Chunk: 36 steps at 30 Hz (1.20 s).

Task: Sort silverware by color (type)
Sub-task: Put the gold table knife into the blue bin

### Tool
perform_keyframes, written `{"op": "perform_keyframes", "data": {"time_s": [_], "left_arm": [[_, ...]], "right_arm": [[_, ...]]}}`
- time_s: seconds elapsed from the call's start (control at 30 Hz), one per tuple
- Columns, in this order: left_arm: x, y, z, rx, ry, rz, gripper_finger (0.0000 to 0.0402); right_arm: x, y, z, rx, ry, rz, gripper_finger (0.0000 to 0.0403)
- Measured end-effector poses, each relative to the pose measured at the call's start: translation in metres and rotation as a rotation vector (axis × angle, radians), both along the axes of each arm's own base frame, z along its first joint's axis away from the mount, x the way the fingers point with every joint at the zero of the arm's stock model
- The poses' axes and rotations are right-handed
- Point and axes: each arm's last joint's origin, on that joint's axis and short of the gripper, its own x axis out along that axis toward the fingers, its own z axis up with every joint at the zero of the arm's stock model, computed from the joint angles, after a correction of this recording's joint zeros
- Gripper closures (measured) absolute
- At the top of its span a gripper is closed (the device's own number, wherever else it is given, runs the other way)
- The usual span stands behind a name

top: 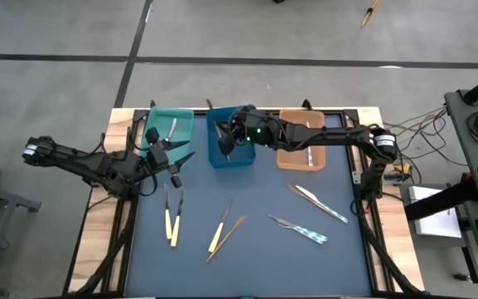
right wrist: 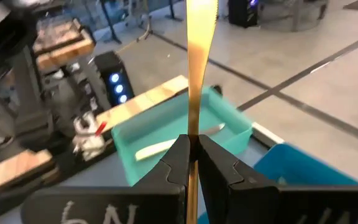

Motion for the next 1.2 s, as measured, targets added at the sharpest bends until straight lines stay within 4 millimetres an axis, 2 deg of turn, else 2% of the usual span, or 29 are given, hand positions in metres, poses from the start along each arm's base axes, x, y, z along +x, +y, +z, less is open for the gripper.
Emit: {"op": "perform_keyframes", "data": {"time_s": [0.23,0.63,1.1,1.2], "left_arm": [[0.000,0.000,0.001,0.019,0.005,-0.001,0.0251],[0.000,0.000,0.001,0.036,0.013,0.000,0.0251],[0.001,0.000,0.001,0.040,0.018,0.000,0.0251],[0.001,0.000,0.000,0.036,0.017,0.000,0.0251]], "right_arm": [[-0.001,-0.029,-0.003,-0.008,-0.041,-0.064,0.0390],[0.004,-0.080,-0.049,0.108,0.003,-0.198,0.0390],[0.010,-0.086,-0.097,0.243,0.154,-0.234,0.0390],[0.011,-0.087,-0.101,0.249,0.154,-0.237,0.0390]]}}
